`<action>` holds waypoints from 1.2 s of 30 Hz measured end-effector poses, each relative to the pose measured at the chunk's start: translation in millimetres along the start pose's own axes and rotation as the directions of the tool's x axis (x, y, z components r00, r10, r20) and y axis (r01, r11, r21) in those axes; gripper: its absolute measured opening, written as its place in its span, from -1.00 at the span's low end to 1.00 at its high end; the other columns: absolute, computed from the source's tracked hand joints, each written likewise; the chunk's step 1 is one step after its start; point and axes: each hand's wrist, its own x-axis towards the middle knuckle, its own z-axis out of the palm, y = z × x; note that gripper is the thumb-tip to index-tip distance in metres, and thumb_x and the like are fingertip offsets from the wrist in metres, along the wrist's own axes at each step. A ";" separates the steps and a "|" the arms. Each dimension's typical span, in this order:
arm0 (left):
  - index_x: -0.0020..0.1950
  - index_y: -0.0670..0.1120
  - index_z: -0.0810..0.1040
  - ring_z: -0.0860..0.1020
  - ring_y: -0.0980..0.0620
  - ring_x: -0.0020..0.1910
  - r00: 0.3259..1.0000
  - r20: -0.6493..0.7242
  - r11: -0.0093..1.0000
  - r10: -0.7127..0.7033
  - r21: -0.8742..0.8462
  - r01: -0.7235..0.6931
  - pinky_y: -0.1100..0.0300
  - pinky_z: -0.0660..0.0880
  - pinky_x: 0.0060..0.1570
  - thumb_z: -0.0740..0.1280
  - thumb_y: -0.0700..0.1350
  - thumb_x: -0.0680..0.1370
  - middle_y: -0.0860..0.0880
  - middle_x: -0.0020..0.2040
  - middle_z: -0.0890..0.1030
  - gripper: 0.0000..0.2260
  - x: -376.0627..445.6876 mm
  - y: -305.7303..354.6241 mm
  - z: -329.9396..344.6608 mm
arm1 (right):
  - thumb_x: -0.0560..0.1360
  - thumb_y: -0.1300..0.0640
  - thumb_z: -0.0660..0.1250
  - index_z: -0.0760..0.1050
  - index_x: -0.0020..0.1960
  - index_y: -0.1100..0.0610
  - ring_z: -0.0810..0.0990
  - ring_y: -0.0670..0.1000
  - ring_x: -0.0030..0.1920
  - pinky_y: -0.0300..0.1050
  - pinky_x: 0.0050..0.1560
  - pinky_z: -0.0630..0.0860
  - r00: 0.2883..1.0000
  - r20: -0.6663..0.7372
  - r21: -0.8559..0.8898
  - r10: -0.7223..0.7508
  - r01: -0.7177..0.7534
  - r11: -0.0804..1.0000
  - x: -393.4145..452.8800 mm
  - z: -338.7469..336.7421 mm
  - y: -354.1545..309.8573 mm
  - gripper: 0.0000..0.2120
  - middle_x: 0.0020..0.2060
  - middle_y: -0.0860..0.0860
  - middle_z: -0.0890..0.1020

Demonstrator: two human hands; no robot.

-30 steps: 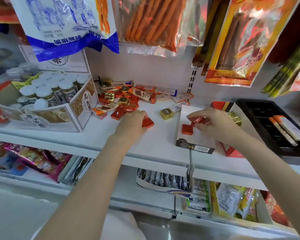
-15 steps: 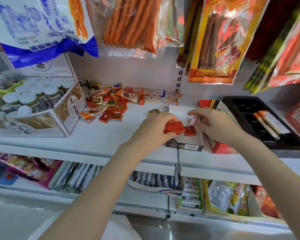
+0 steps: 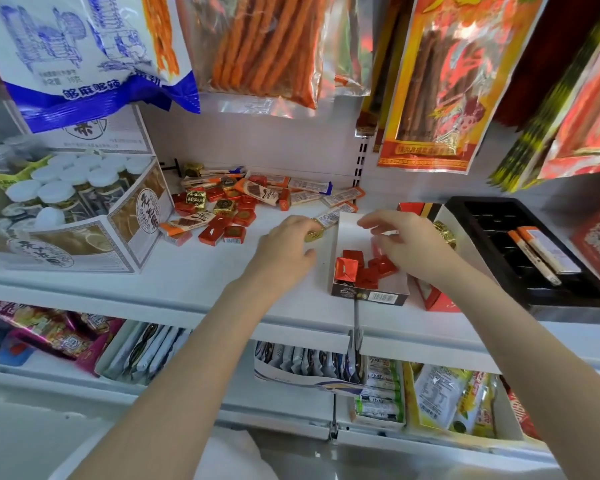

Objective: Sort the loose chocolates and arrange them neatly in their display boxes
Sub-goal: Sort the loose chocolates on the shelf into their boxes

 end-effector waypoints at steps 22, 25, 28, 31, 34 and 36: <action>0.21 -0.03 0.49 0.41 -0.07 0.20 0.986 0.065 0.987 -0.153 0.054 0.149 0.16 0.33 0.21 0.27 -0.23 0.50 -0.09 0.21 0.42 -0.71 -20.3 -92.9 -41.4 | 0.44 0.28 0.17 0.00 0.47 -0.15 0.18 0.22 0.40 0.13 0.39 0.18 0.845 0.475 -0.276 -0.247 0.410 0.870 115.3 110.5 -55.5 -0.29 0.47 0.04 0.14; 0.28 -0.06 0.40 0.40 -0.03 0.22 0.978 -0.007 0.978 -0.206 0.026 0.206 0.24 0.27 0.14 0.34 -0.16 0.48 -0.10 0.25 0.40 -0.62 -16.7 -95.2 -44.9 | 0.46 0.18 0.17 0.02 0.46 -0.14 0.14 0.21 0.41 0.15 0.38 0.16 0.813 0.528 -0.329 -0.244 0.461 0.824 124.6 114.4 -62.2 -0.35 0.48 0.01 0.11; 0.38 0.02 0.28 0.32 -0.12 0.31 0.959 0.084 0.962 -0.271 0.037 0.269 0.04 0.29 0.31 0.41 0.08 0.40 -0.09 0.34 0.35 -0.40 -12.1 -92.0 -37.9 | 0.44 0.23 0.21 0.31 0.31 -0.02 0.30 0.21 0.26 0.04 0.28 0.25 0.832 0.486 -0.266 -0.267 0.431 0.862 122.0 107.0 -63.5 -0.54 0.32 0.09 0.26; 0.34 0.10 0.32 0.25 -0.18 0.31 0.957 0.094 0.953 -0.275 0.161 0.259 -0.03 0.26 0.29 0.38 0.14 0.41 -0.08 0.34 0.32 -0.46 -11.5 -83.1 -29.1 | 0.43 0.25 0.23 0.43 0.11 0.04 0.37 0.19 0.12 0.05 0.18 0.36 0.838 0.473 -0.230 -0.273 0.417 0.879 112.0 97.5 -57.6 -0.72 0.16 0.10 0.30; 0.22 0.01 0.44 0.32 -0.15 0.21 0.975 0.040 0.968 -0.221 0.128 0.214 0.05 0.29 0.21 0.38 -0.01 0.45 -0.11 0.22 0.40 -0.64 -11.2 -81.5 -27.6 | 0.44 0.26 0.23 0.41 0.06 0.05 0.40 0.16 0.08 0.06 0.13 0.42 0.844 0.456 -0.168 -0.282 0.392 0.904 99.9 91.2 -49.4 -0.78 0.04 0.06 0.30; 0.16 -0.01 0.47 0.39 -0.14 0.17 0.976 0.055 0.973 -0.210 0.106 0.204 0.04 0.36 0.20 0.39 -0.05 0.43 -0.11 0.17 0.44 -0.69 -11.9 -84.2 -29.0 | 0.45 0.26 0.23 0.34 0.16 -0.01 0.40 0.15 0.10 0.07 0.15 0.42 0.856 0.437 -0.125 -0.278 0.364 0.923 93.5 88.0 -48.4 -0.67 0.07 0.06 0.30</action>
